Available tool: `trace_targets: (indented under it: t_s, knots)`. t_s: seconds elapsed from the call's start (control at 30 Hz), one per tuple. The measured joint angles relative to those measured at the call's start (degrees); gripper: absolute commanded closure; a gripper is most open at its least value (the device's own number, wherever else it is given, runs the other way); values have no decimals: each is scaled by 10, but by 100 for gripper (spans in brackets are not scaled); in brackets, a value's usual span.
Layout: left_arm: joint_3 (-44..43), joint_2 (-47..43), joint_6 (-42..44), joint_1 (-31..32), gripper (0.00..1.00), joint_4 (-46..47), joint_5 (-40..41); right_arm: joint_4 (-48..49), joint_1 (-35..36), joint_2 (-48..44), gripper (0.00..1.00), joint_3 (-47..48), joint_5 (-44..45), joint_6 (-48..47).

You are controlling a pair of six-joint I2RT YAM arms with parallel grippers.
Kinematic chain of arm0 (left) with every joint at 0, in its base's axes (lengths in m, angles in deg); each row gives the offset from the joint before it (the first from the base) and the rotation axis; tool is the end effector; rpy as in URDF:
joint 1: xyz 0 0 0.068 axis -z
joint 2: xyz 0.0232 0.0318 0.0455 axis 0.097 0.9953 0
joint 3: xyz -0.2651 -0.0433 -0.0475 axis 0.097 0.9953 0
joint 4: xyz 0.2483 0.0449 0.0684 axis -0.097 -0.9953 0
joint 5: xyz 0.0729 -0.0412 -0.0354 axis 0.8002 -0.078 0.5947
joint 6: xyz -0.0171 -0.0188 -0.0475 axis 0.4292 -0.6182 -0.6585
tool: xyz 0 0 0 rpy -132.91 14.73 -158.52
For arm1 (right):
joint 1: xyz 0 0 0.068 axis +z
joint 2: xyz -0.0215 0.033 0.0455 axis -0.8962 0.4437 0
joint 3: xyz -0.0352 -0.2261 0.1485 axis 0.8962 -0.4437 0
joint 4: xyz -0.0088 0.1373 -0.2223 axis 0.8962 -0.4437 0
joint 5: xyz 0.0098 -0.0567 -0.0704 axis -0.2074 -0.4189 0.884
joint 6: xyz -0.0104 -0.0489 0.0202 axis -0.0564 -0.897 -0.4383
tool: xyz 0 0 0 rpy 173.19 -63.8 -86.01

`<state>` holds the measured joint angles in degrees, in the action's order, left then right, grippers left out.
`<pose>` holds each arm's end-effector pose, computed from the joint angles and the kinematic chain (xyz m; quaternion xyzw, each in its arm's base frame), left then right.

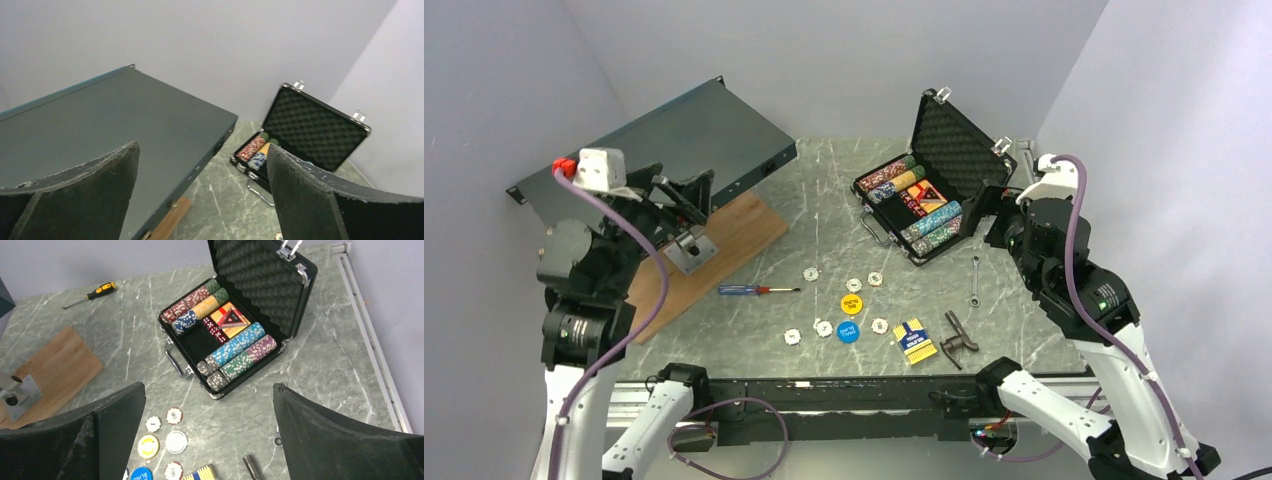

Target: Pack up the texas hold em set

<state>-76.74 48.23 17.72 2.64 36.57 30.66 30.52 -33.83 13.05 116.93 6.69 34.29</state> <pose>0.0981 -0.0169 0.4735 -0.0067 0.6324 -0.1775 0.7540 0.1198 0.0501 0.4443 0.0737 0.7938 0.0732 0.5992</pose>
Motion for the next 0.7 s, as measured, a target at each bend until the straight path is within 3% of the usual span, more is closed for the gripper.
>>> trace_targets:
  t_s: [0.17, 0.37, 0.7]
  knots:
    - [-63, 90, -14, 17, 1, -15, -81, -5, 0, -9, 0, -20, 1, 3]
    - [-81, 184, -10, 103, 1, -21, -105, -20, 0, 2, 0, -79, -54, 12]
    - [-33, 173, 27, 157, 1, 0, -157, -59, 12, 179, 0, -204, -222, 47]
